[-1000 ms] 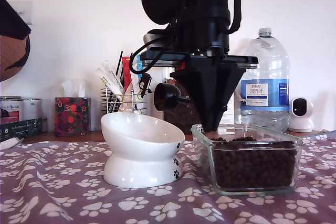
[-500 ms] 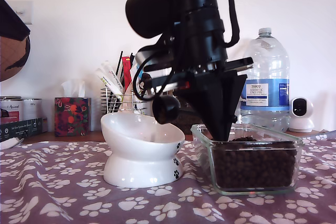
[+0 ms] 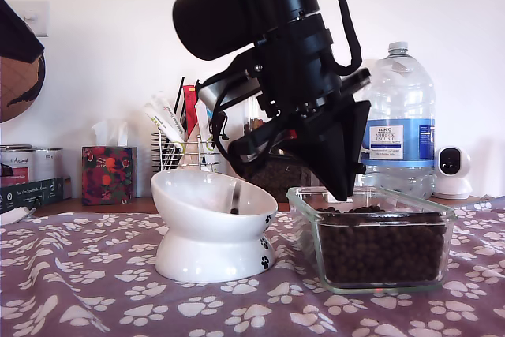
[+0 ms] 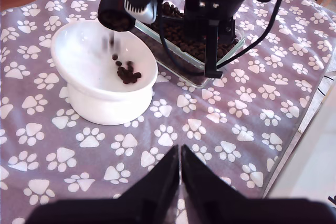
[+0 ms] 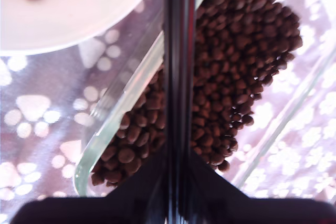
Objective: Measure one spoon of cat food and pour it into the food bowl
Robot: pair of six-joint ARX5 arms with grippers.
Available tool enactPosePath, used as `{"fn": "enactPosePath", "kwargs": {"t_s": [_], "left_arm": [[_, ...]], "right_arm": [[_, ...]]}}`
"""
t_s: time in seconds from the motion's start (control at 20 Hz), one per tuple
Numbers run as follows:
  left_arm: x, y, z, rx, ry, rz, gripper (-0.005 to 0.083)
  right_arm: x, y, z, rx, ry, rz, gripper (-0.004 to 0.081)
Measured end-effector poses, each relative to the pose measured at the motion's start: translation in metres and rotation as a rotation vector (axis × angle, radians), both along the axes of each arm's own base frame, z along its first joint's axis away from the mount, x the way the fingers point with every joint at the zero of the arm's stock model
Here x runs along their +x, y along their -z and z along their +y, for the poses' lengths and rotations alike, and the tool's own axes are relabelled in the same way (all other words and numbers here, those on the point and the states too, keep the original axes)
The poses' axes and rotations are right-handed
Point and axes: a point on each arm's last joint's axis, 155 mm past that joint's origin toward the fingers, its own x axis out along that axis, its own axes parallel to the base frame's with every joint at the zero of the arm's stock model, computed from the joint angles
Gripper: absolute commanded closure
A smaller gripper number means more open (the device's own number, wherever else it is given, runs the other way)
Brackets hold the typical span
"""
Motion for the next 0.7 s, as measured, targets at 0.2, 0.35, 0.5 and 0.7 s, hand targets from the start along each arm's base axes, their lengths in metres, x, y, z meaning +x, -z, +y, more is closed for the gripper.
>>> {"fn": "enactPosePath", "kwargs": {"t_s": [0.2, 0.35, 0.5, 0.7], "left_arm": [[-0.001, 0.000, -0.001, -0.010, 0.000, 0.012, 0.0795], [-0.003, -0.001, -0.003, -0.017, 0.012, 0.018, 0.0795], [-0.003, -0.001, -0.003, -0.017, 0.012, 0.018, 0.0795], [-0.003, -0.001, -0.003, -0.017, 0.012, 0.018, 0.0795]], "right_arm": [[0.008, -0.010, -0.002, -0.078, -0.062, -0.069, 0.0783], [0.018, -0.021, -0.008, -0.163, -0.120, -0.133, 0.0783], [0.029, -0.037, -0.012, -0.268, -0.187, -0.208, 0.0783], [0.034, -0.051, -0.009, -0.357, -0.263, -0.257, 0.0783]]}}
